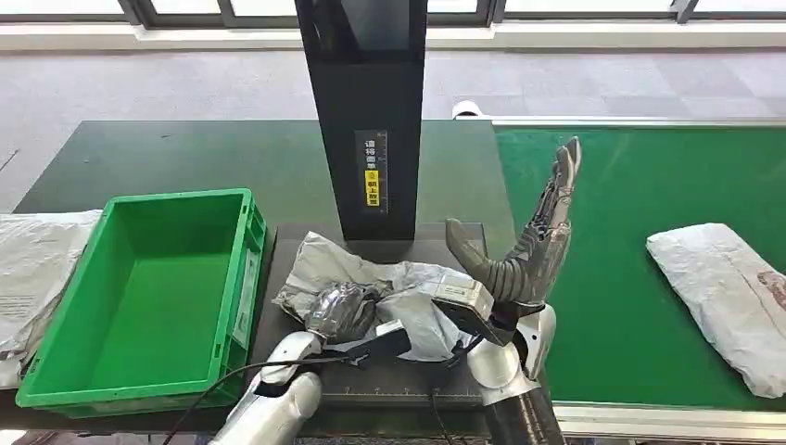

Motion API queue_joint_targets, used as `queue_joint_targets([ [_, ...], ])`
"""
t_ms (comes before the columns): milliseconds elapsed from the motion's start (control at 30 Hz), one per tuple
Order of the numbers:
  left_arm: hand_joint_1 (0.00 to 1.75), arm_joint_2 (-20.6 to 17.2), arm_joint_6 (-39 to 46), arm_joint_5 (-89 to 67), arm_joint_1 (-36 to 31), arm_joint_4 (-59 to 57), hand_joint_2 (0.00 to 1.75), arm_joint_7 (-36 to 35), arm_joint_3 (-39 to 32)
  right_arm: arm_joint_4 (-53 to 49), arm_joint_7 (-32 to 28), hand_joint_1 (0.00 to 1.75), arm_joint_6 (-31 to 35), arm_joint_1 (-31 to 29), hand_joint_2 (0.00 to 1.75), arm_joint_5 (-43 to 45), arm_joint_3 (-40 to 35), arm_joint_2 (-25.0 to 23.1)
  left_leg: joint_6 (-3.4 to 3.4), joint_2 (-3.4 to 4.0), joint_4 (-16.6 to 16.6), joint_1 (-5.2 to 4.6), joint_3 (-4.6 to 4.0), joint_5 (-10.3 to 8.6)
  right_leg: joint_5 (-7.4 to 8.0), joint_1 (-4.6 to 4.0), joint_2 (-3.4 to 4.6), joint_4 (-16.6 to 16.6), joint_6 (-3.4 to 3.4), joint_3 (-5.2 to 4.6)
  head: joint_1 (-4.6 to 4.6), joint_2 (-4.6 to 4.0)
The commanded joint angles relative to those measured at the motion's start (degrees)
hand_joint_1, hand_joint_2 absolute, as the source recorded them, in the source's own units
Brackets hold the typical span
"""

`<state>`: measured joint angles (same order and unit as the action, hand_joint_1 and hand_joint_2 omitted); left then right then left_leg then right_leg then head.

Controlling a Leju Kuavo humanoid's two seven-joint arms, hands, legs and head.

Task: Moved the parcel from conveyor to table for the left to box.

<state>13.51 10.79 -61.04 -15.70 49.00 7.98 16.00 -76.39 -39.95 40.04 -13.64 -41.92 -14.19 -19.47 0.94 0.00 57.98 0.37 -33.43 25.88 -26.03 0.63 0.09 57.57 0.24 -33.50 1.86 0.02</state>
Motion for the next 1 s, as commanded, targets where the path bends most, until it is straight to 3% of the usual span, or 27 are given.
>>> queue_joint_targets([
  [33, 1.75, -0.97, 9.57, -2.82, 0.55, 0.89, 1.75, -1.83, -0.92, 2.40, -0.05, 0.00, -0.04, 1.52, 1.75, -0.42, 0.84, -0.53, -0.01, 0.03, -0.07, 0.02, 0.09, 0.01, 0.01, -0.02, 0.03, -0.08, -0.01, 0.09, 0.00, 0.00],
  [133, 1.75, -1.04, 9.88, -2.84, 0.45, 1.59, 1.75, -1.96, -1.22, 2.37, -0.05, 0.00, -0.04, 1.56, 1.75, -0.48, 0.83, -0.53, -0.01, 0.03, -0.14, 0.03, 0.12, -0.02, 0.03, -0.04, 0.03, -0.15, -0.02, 0.10, -0.02, -0.02],
  [333, 1.75, 0.24, 29.21, 3.33, 5.57, 15.60, 1.75, 5.53, -6.37, 2.92, -0.05, 0.00, -0.04, 1.32, 1.75, -0.61, 0.20, -0.53, -0.01, 0.11, -0.04, 0.04, 0.03, 0.03, 0.00, -0.04, 0.10, -0.05, -0.01, 0.00, 0.00, 0.00],
  [600, 1.75, 6.49, 29.21, 1.55, 9.66, 27.78, 1.75, 17.05, -19.42, 3.47, 0.76, 0.00, -0.04, 0.88, 1.75, -1.00, -0.80, -0.53, -0.02, 0.11, -0.04, 0.05, -0.02, 0.03, 0.01, -0.04, 0.10, -0.06, -0.01, -0.02, 0.00, -0.02],
  [1000, 1.75, 6.49, 29.21, 2.66, 10.68, 32.61, 1.75, 18.89, -20.25, 3.13, 1.02, 0.00, -0.04, 1.09, 1.75, -1.03, -1.00, -0.53, 0.00, 0.06, -0.07, 0.04, 0.00, 0.00, 0.00, -0.05, 0.05, -0.07, -0.01, 0.00, -0.02, -0.02],
])
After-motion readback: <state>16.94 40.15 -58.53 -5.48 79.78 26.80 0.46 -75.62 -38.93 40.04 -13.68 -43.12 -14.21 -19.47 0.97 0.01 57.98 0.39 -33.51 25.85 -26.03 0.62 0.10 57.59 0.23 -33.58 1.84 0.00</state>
